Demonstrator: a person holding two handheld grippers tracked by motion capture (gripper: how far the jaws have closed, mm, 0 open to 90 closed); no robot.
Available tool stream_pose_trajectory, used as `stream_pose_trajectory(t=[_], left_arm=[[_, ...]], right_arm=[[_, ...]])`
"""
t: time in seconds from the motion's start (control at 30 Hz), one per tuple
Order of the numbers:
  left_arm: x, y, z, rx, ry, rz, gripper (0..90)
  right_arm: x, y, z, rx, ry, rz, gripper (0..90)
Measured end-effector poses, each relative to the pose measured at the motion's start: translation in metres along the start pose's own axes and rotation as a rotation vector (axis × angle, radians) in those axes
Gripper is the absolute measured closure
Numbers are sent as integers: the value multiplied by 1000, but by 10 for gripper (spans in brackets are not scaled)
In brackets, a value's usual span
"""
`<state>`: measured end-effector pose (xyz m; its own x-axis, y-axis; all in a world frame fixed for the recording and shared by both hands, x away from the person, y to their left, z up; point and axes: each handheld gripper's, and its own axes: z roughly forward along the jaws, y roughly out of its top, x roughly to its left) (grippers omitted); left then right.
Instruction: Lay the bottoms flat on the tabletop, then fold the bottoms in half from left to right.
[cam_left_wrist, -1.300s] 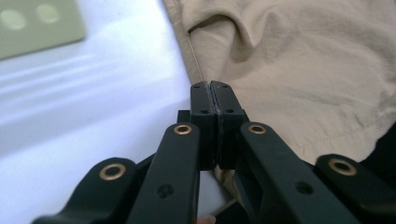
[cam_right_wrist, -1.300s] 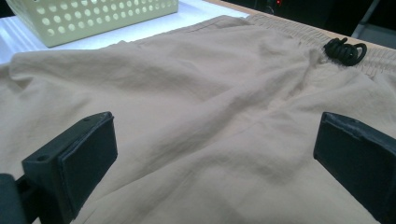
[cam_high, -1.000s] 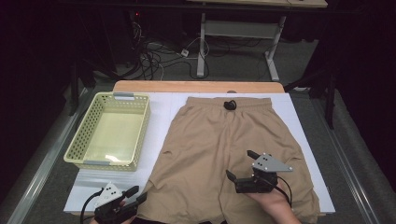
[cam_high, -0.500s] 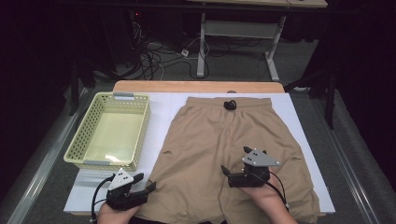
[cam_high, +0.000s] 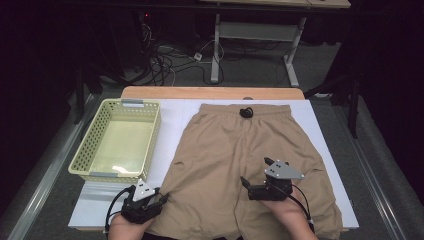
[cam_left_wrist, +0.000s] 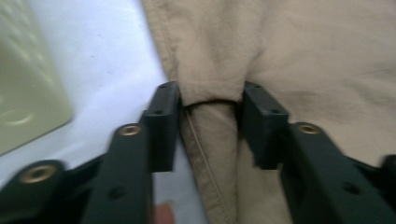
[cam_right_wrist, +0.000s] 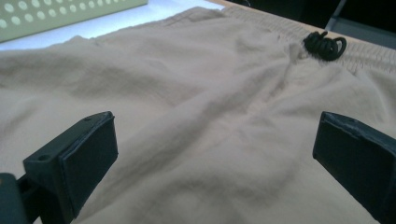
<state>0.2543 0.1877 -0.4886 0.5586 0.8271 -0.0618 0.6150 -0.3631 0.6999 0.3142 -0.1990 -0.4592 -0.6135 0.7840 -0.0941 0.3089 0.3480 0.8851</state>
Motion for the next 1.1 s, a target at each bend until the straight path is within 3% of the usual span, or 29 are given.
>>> stream_pose_trajectory(t=[0.23,0.4,0.47,0.73,0.87,1.1], left_arm=[[1,0,0,1,-21,-24,699],[8,-2,-3,-36,-131,-88,833],[7,-1,-8,-56,-133,-76,846],[8,-1,-15,-122,-201,-103,849],[7,1,-14,-144,-234,-96,849],[-6,9,-14,-162,-260,-40,848]], right_arm=[[2,0,-5,-15,18,-8,8],[3,1,-5,-20,27,-8,16],[3,1,-5,-19,29,-8,16],[-1,2,-10,-37,33,7,16],[-4,5,-12,-58,58,49,16],[-6,1,-22,-60,23,50,16]])
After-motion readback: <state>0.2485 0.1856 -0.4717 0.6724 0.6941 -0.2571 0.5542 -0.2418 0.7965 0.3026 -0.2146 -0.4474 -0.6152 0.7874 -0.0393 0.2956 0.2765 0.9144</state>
